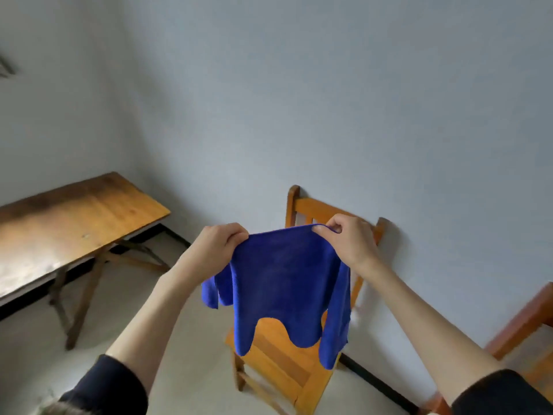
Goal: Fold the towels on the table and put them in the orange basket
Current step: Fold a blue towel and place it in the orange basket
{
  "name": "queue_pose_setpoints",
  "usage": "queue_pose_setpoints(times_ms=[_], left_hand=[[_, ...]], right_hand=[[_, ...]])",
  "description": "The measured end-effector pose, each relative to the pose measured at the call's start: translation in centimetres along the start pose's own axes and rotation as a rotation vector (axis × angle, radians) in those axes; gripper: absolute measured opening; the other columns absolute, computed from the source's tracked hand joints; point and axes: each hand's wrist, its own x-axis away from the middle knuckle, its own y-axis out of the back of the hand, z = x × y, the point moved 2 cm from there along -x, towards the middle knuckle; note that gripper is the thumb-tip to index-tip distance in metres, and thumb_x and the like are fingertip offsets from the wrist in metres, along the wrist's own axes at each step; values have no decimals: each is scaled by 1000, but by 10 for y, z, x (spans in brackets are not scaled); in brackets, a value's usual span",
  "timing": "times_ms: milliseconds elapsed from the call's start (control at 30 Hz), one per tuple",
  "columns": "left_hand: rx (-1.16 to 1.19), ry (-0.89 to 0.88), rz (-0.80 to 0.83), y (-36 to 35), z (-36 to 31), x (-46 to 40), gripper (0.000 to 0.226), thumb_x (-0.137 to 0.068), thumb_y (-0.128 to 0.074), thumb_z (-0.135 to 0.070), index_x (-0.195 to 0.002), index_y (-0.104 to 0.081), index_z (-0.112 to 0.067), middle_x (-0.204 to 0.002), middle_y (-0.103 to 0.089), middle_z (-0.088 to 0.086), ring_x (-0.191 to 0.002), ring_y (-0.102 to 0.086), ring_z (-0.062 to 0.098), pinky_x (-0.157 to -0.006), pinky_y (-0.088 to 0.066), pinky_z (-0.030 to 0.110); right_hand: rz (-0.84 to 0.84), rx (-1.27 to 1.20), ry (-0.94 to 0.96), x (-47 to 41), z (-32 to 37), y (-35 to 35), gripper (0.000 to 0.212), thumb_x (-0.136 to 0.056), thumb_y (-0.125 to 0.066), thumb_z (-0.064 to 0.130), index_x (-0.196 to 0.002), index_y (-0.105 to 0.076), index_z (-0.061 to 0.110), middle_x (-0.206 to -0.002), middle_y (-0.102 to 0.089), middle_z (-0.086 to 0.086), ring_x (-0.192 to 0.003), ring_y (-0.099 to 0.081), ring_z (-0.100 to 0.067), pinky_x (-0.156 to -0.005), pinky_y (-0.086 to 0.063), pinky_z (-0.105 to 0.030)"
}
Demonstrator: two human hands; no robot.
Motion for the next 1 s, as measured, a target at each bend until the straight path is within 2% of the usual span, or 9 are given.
queue_pose_setpoints(times_ms=[233,333,433,500,633,733,833,900,1000], left_hand=[[-68,204,-93,99,123,45,19,-96,-48,-15,-98,-66,-21,-84,-59,-19,-78,-53,-8,-66,-39,2],[-74,332,-172,132,173,57,20,-94,-51,-13,-91,-65,-27,-84,-59,-18,-78,-52,-7,-62,-39,4],[-103,434,-340,168,222,64,21,-93,-52,-10,-85,-64,-26,-81,-60,-13,-77,-52,-2,-64,-38,7],[-124,494,-410,192,249,66,20,-92,-54,-8,-83,-65,-22,-81,-62,-9,-75,-52,-1,-64,-38,5],[-179,592,-515,234,299,67,18,-89,-57,-4,-80,-68,-16,-77,-63,-10,-74,-54,0,-66,-37,1],[-205,662,-581,258,333,66,14,-88,-59,-7,-84,-70,-13,-77,-63,-10,-75,-55,3,-66,-36,3],[-218,708,-632,274,366,63,12,-88,-61,-10,-82,-70,-14,-75,-63,-12,-72,-55,2,-64,-37,2],[-199,726,-656,278,388,61,12,-88,-62,-13,-79,-69,-16,-72,-62,-17,-71,-56,-1,-63,-38,2],[-185,764,-635,279,424,54,13,-89,-60,-15,-78,-67,-17,-71,-60,-19,-70,-55,-3,-62,-37,1]], right_hand=[[241,-56,162,-59,112,-141,45,-83,-62,48,-65,-55,8,-57,-51,-1,-56,-47,-16,-54,-37,-29],[352,-101,229,-84,152,-204,32,-85,-64,37,-68,-56,11,-62,-52,3,-62,-46,-13,-55,-35,-25],[514,-110,312,-110,184,-270,9,-89,-60,23,-82,-61,18,-81,-58,6,-80,-51,-11,-68,-37,-22],[598,-118,330,-125,198,-308,7,-90,-59,21,-88,-64,16,-90,-61,3,-86,-54,-12,-71,-38,-22],[753,-145,320,-154,224,-375,13,-85,-66,31,-82,-64,19,-85,-64,5,-81,-58,-11,-65,-41,-20],[765,-123,347,-174,247,-415,29,-82,-66,43,-66,-60,20,-70,-61,7,-68,-55,-7,-56,-38,-21],[692,-50,378,-196,264,-447,48,-82,-63,51,-54,-48,16,-52,-48,5,-55,-47,-14,-50,-33,-28],[662,-39,393,-215,274,-468,46,-85,-61,47,-58,-49,12,-54,-48,1,-57,-48,-18,-53,-35,-31],[673,-46,408,-237,285,-502,29,-91,-58,31,-69,-54,12,-66,-55,0,-67,-52,-21,-54,-38,-27]])
